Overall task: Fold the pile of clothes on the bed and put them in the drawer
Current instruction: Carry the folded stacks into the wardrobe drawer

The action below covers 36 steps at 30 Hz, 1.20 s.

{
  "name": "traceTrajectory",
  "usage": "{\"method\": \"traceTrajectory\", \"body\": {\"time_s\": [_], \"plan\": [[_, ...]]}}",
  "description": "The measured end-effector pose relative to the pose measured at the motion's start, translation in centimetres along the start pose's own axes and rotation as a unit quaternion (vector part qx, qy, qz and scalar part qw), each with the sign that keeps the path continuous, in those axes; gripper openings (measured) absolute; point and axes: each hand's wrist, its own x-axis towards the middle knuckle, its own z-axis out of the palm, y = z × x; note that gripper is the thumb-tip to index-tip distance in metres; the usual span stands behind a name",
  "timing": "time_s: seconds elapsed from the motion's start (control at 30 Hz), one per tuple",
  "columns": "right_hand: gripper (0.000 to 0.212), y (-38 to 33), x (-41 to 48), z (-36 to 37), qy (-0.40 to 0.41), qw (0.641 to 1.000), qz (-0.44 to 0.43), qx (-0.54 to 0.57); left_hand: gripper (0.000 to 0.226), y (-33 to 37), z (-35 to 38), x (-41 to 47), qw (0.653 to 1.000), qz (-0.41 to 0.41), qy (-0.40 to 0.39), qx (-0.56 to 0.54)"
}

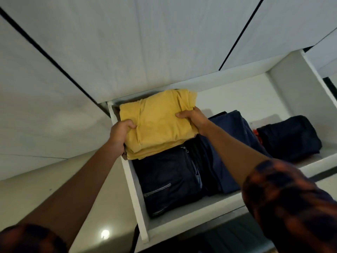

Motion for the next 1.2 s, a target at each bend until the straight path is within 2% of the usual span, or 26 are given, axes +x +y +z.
{"method": "traceTrajectory", "body": {"time_s": [0.07, 0.13, 0.2, 0.3, 0.37, 0.53, 0.7, 0.8, 0.9, 1.0, 1.07, 1.17, 1.2], "plan": [[0.071, 0.2, 2.1, -0.1, 0.028, 0.999, 0.016, 0.008, 0.046, 1.2, 1.8, 1.5, 0.999, 0.008, 0.013, 0.035], [0.084, 0.7, 4.0, 0.1, 0.053, 0.998, 0.037, 0.015, 0.028, 2.2, 3.2, 3.0, 0.997, 0.025, 0.004, 0.068], [0.086, 1.4, 6.1, 0.1, 0.072, 0.996, 0.060, 0.001, 0.032, 2.0, 4.0, 5.6, 0.997, 0.023, 0.003, 0.073], [0.056, 2.4, 8.3, 0.9, 0.066, 0.994, 0.084, -0.035, 0.034, 0.1, 3.9, 8.8, 0.996, -0.029, 0.055, 0.060], [0.058, 3.6, 9.5, 1.4, 0.076, 0.991, 0.094, -0.064, 0.047, -1.3, 4.1, 10.1, 0.994, -0.052, 0.080, 0.054], [0.108, 6.3, 10.7, 1.3, 0.103, 0.986, 0.034, -0.129, 0.071, -2.4, 4.6, 10.6, 0.992, 0.027, 0.099, 0.071], [0.113, 6.0, 8.8, 1.5, 0.198, 0.952, -0.018, -0.234, 0.077, -3.5, 3.8, 9.6, 0.980, 0.121, 0.095, 0.125], [0.092, 5.4, 6.1, 2.3, 0.249, 0.928, -0.076, -0.267, 0.069, -3.3, 3.2, 7.5, 0.959, 0.209, 0.090, 0.171], [0.061, 4.9, 2.1, 2.2, 0.224, 0.930, -0.114, -0.269, 0.048, -3.0, 2.9, 4.9, 0.940, 0.260, 0.030, 0.220], [0.035, 5.3, -3.0, 2.1, 0.153, 0.941, -0.102, -0.284, 0.027, -3.1, 2.6, 2.5, 0.927, 0.245, -0.102, 0.264], [0.030, 6.4, -6.8, 1.6, 0.146, 0.933, -0.102, -0.311, 0.028, -3.7, 2.5, 0.7, 0.886, 0.262, -0.158, 0.347], [0.033, 9.6, -12.2, 0.9, 0.173, 0.921, -0.097, -0.336, 0.031, -5.2, 2.6, -2.1, 0.800, 0.291, -0.216, 0.478], [0.033, 10.3, -12.8, 1.0, 0.170, 0.919, -0.085, -0.346, 0.032, -5.4, 2.5, -2.2, 0.789, 0.288, -0.228, 0.493]]}}
